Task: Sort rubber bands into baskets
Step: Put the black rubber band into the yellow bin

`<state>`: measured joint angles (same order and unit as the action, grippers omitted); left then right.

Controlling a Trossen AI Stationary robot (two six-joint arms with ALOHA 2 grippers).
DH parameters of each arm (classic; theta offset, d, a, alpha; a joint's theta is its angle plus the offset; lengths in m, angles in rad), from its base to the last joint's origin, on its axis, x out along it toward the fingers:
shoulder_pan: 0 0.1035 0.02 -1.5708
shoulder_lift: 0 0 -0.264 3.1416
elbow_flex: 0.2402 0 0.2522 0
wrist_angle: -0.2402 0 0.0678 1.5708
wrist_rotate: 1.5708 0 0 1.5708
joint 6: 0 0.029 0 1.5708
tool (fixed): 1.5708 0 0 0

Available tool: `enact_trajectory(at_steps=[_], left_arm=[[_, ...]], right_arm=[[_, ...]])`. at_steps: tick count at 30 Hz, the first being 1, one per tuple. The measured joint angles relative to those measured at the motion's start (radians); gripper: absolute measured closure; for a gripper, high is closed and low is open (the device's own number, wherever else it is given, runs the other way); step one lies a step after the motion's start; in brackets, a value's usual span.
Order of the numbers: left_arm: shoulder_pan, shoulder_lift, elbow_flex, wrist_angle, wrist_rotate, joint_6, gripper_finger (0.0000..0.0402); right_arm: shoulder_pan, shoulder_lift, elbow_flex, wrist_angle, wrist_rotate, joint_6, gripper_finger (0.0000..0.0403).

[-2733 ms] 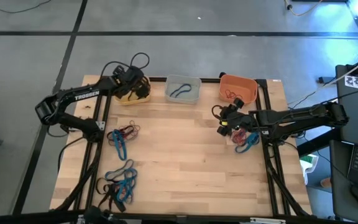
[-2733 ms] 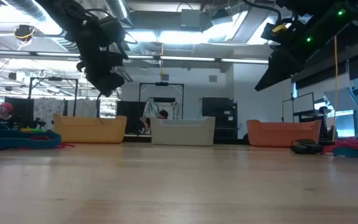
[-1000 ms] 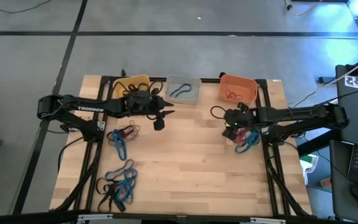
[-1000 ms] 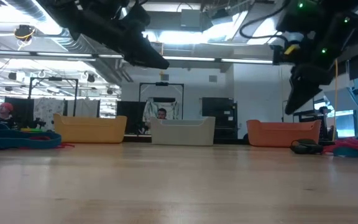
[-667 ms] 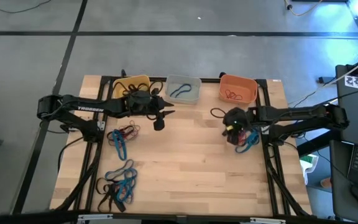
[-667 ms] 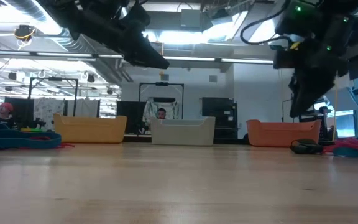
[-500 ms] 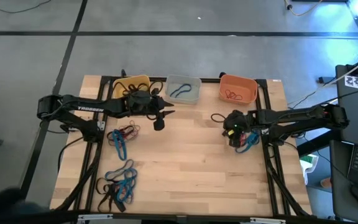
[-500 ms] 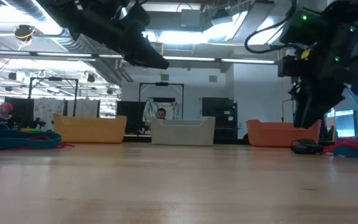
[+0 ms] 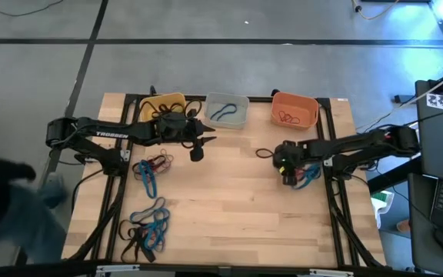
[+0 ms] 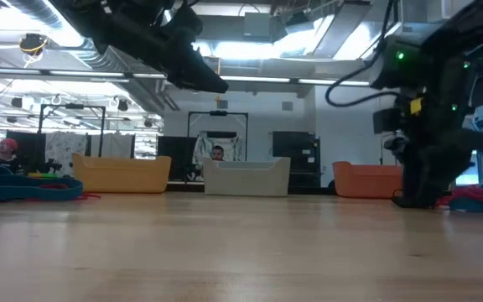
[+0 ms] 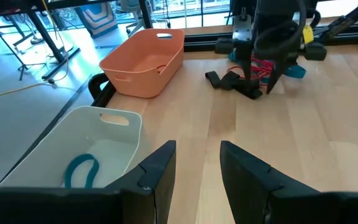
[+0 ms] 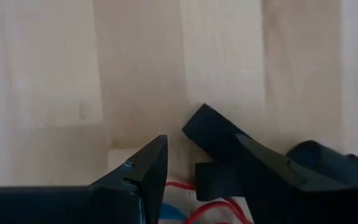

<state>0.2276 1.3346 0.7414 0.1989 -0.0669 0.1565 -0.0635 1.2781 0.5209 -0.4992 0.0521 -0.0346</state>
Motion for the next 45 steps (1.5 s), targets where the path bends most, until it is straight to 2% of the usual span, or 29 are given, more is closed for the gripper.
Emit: enact_trajectory(at_steps=[4, 10, 14, 19, 21, 26, 32, 37, 41, 45], left_arm=[[0.0, 0.0, 0.0, 0.0, 0.0, 0.0, 0.0279], [0.0, 0.0, 0.0, 0.0, 0.0, 0.0, 0.0279], [0.0, 0.0, 0.0, 0.0, 0.0, 0.0, 0.0279], [0.0, 0.0, 0.0, 0.0, 0.0, 0.0, 0.0279], [0.0, 0.0, 0.0, 0.0, 0.0, 0.0, 0.0279], [0.0, 0.0, 0.0, 0.0, 0.0, 0.0, 0.0279], [0.0, 0.0, 0.0, 0.0, 0.0, 0.0, 0.0279], [0.0, 0.0, 0.0, 0.0, 0.0, 0.0, 0.0279], [0.0, 0.0, 0.0, 0.0, 0.0, 0.0, 0.0279], [0.0, 0.0, 0.0, 0.001, 0.0, 0.0, 0.0279]], right_arm=[[0.0, 0.052, 0.005, 0.03, 0.012, -0.017, 0.0221], [-0.002, 0.062, 0.03, 0.054, 0.098, -0.026, 0.0228], [-0.003, 0.063, 0.032, 0.059, 0.105, -0.025, 0.0278], [-0.003, 0.063, 0.033, 0.055, 0.106, -0.026, 0.0376], [-0.003, 0.062, 0.033, 0.061, 0.105, -0.026, 0.0393], [-0.003, 0.061, 0.049, 0.105, 0.105, 0.003, 0.0378], [-0.002, 0.06, 0.136, 0.106, 0.095, 0.003, 0.0398], [-0.002, 0.059, 0.204, 0.119, 0.094, 0.003, 0.0387], [-0.002, 0.059, 0.227, 0.194, 0.079, 0.0, 0.0386], [-0.002, 0.059, 0.227, 0.339, 0.017, -0.015, 0.0385]])
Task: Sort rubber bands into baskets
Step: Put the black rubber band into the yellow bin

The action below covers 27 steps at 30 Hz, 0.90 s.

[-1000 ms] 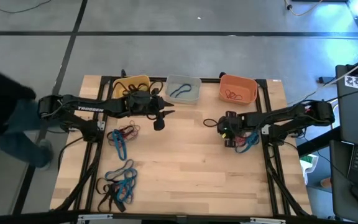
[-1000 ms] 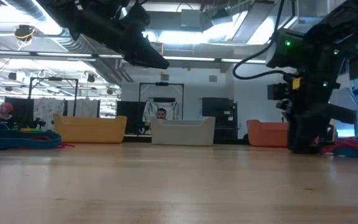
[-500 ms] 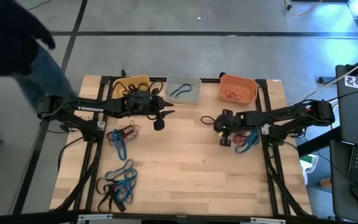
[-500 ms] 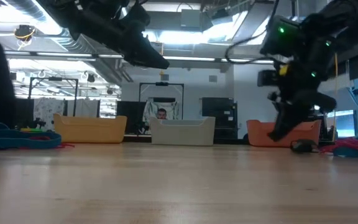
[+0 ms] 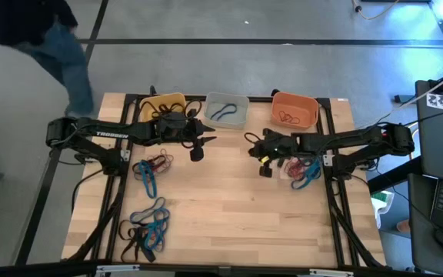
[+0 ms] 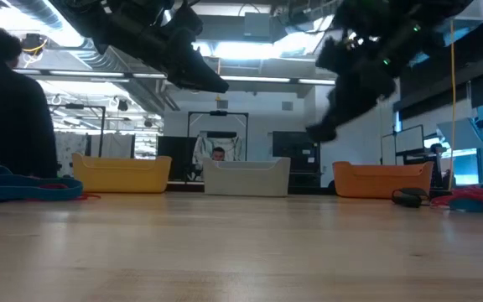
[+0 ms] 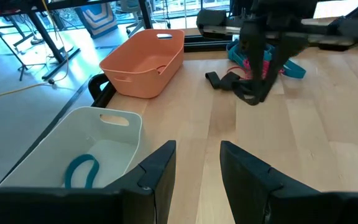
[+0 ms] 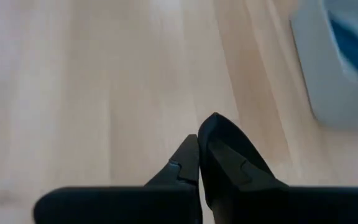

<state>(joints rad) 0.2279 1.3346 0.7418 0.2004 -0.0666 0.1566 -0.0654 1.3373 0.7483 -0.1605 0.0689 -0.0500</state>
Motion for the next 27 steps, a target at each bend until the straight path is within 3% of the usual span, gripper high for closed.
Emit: enact_trajectory(at_steps=[9, 18, 27], left_arm=[[-0.012, 0.08, 0.001, 0.11, 0.014, 0.032, 0.0279], [-0.102, 0.177, 0.001, 0.293, 0.048, 0.275, 0.0279], [-0.137, 0.243, 0.028, 0.346, 0.047, 0.341, 0.0279]], right_arm=[[0.0, 0.006, 0.002, 0.284, -0.089, -0.062, 0.0385], [0.0, 0.036, 0.002, 0.343, -0.089, -0.063, 0.0385], [0.0, 0.051, 0.002, 0.409, -0.169, -0.067, 0.0385]])
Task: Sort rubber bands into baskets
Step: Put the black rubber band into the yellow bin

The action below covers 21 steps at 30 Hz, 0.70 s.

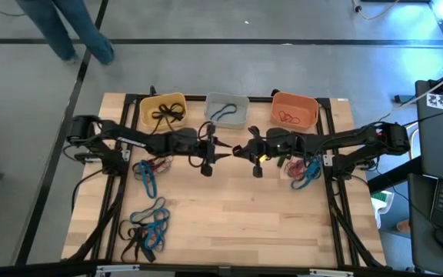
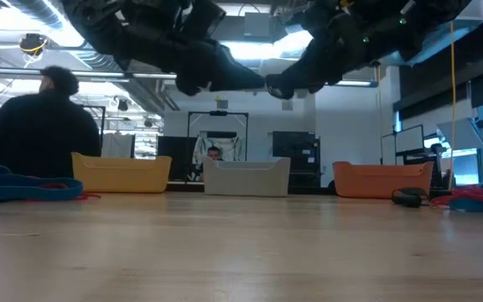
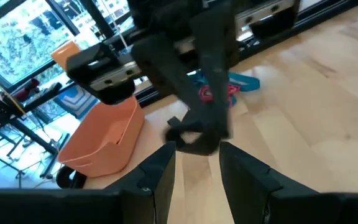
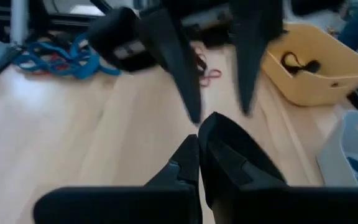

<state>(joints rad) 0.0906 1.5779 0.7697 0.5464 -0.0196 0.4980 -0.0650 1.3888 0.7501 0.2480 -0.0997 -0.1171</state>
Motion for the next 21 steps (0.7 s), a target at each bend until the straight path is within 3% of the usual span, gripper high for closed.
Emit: enact_trajectory(at_steps=[10, 21], left_arm=[[0.0, 0.004, 0.004, -0.003, 0.088, 0.0, 0.0279], [-0.01, 0.003, 0.004, 0.042, 0.094, 0.0, 0.0285]], right_arm=[[0.0, 0.001, -0.001, 0.05, -0.007, -0.015, 0.0385], [0.0, 0.001, -0.001, 0.051, -0.042, -0.016, 0.0385]])
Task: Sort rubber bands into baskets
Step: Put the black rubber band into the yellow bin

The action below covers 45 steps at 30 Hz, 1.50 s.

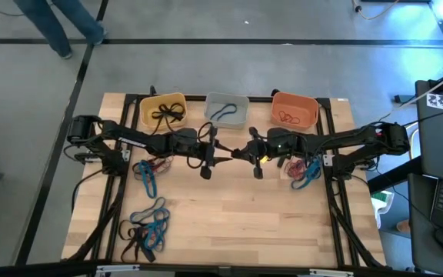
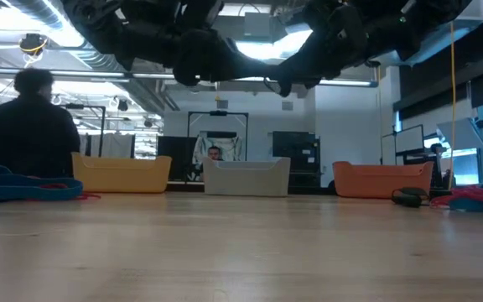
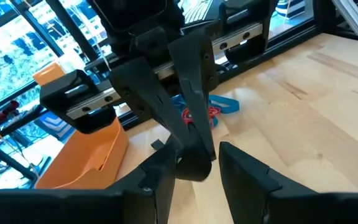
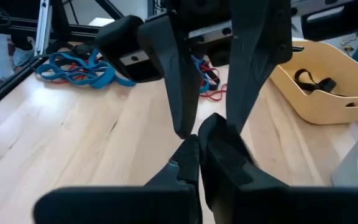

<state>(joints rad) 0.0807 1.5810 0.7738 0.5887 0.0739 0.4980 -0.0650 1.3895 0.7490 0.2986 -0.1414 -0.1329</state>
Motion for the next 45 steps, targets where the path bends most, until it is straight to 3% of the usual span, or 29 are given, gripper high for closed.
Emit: enact_trajectory(at_steps=[11, 16, 19, 22, 29, 33, 39, 45], left_arm=[[0.005, 0.0, 0.0, -0.01, -0.003, 0.012, 0.0392], [0.006, 0.0, 0.0, -0.009, -0.007, 0.01, 0.0391], [0.006, -0.003, 0.0, -0.013, -0.037, 0.009, 0.0395], [0.006, -0.01, 0.0, -0.034, -0.084, 0.002, 0.0397], [0.007, -0.026, -0.001, -0.131, -0.244, 0.003, 0.0395], [0.011, -0.052, -0.002, -0.198, -0.382, -0.008, 0.0398], [0.047, -0.16, -0.002, -0.385, -0.572, -0.11, 0.0393], [0.147, -0.275, -0.001, -0.583, -0.612, -0.215, 0.0397]], right_arm=[[0.0, 0.0, -0.001, 0.016, -0.023, 0.0, 0.0385], [0.0, 0.0, -0.001, 0.019, -0.008, 0.075, 0.0378], [-0.001, 0.0, -0.001, 0.016, -0.001, 0.098, 0.0353], [-0.001, -0.016, 0.0, -0.023, 0.002, 0.106, 0.0312], [0.0, -0.179, 0.037, -0.37, 0.039, 0.102, 0.0247], [0.0, -0.235, 0.034, -0.532, 0.118, 0.133, 0.0241], [0.0, -0.242, -0.051, -0.579, 0.202, 0.18, 0.024], [0.0, -0.242, -0.149, -0.525, 0.266, 0.223, 0.024]])
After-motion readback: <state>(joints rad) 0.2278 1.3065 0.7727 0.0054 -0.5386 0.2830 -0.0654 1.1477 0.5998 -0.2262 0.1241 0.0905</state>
